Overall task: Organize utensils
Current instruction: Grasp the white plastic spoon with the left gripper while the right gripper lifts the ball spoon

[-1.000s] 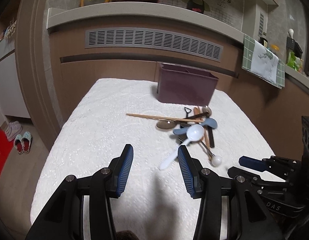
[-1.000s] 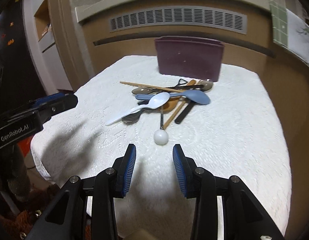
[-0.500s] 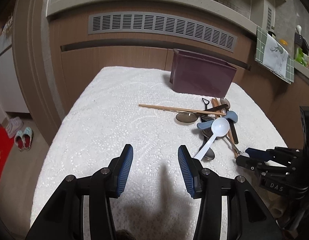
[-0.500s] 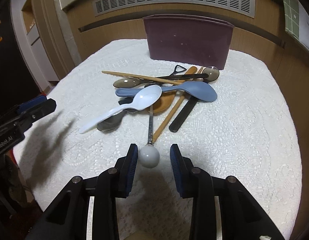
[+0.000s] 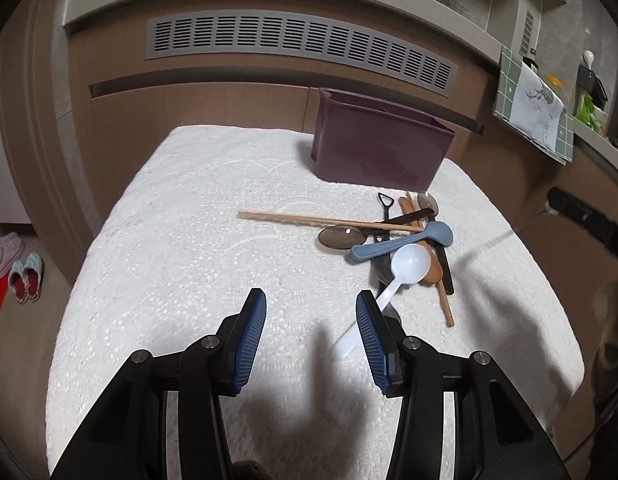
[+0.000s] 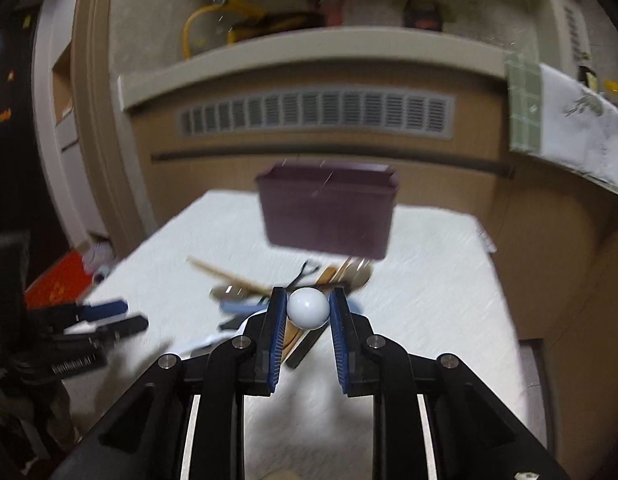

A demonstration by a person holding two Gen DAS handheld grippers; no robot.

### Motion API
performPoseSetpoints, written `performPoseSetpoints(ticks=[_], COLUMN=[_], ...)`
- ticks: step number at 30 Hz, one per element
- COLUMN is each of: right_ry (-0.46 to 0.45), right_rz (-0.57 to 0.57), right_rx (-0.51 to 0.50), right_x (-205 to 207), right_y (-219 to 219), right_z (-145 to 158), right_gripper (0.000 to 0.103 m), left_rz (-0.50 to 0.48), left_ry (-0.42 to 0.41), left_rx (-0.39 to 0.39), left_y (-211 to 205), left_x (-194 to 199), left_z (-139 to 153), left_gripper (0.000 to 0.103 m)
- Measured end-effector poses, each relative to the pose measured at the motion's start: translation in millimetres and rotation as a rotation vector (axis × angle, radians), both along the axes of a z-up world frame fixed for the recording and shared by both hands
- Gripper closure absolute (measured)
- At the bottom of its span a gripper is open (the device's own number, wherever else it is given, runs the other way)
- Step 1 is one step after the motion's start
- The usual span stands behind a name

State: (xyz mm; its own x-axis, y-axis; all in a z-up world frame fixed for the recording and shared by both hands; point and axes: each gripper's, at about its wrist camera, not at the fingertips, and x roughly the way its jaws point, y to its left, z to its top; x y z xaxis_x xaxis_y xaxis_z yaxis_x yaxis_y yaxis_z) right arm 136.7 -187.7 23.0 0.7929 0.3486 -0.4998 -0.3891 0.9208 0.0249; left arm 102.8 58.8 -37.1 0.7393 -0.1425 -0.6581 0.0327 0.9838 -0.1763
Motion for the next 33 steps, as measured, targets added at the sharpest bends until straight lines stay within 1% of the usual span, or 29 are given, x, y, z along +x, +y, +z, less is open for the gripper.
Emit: performPoseSetpoints(ticks=[4,6,9,12,15,16,20,24,27,28,30,32,33], right_ry=[0.018,0.028,0.029,0.033,0.030,0.025,0.020,0.018,0.016,0.015,0.015,0.011,0.007], right_rz=[-0.043,-0.069,-0.089,-0.093,-0.098,-0.101,-0.097,-0.097,-0.098,-0.098,-0.097,-0.099,-0.099], right_rx=[0.056,0.065,0.065,0.064,0.070,0.069,0.074,0.079,0.084,0.084,0.085,0.082,0.078], right_x=[11,14,13,14,11,10,5,3,4,4,5,5,5], right_y=[-22,-31,-39,-41,-44,-45,-50,-53,-55,-55,-55,-54,-54], right_z=[8,8,5,-2,-5,-5,-7,-7,-7,-7,-7,-6,-5], right_gripper=[0.083,0.083,0.083,0.083,0.083,0.083,0.083,0.083,0.083,0.083,0.083,0.083,0.083], left_rz=[-0.061,-0.118,-0.164,-0.216,-0.274,-0.302,-0.362,-0.378,-0.394,-0.389,-0.375,-0.349,-0.338], left_ry=[0.041,0.046,0.031,0.037,0.036,0.044,0.084,0.132,0.171,0.178,0.183,0.161,0.132], left_rx=[-0.047,-0.071,-0.046,-0.009,0.045,0.075,0.138,0.190,0.197,0.197,0.177,0.136,0.119], left_y=[-4,-11,-29,-49,-69,-77,-93,-99,-104,-104,-103,-98,-95], left_x=[17,22,27,36,48,53,72,89,98,99,101,98,93], left_z=[3,4,4,4,3,1,-6,-15,-22,-23,-23,-16,-9], left_gripper=[0.055,0.055,0.055,0.055,0.056,0.057,0.057,0.057,0.057,0.059,0.067,0.067,0.067])
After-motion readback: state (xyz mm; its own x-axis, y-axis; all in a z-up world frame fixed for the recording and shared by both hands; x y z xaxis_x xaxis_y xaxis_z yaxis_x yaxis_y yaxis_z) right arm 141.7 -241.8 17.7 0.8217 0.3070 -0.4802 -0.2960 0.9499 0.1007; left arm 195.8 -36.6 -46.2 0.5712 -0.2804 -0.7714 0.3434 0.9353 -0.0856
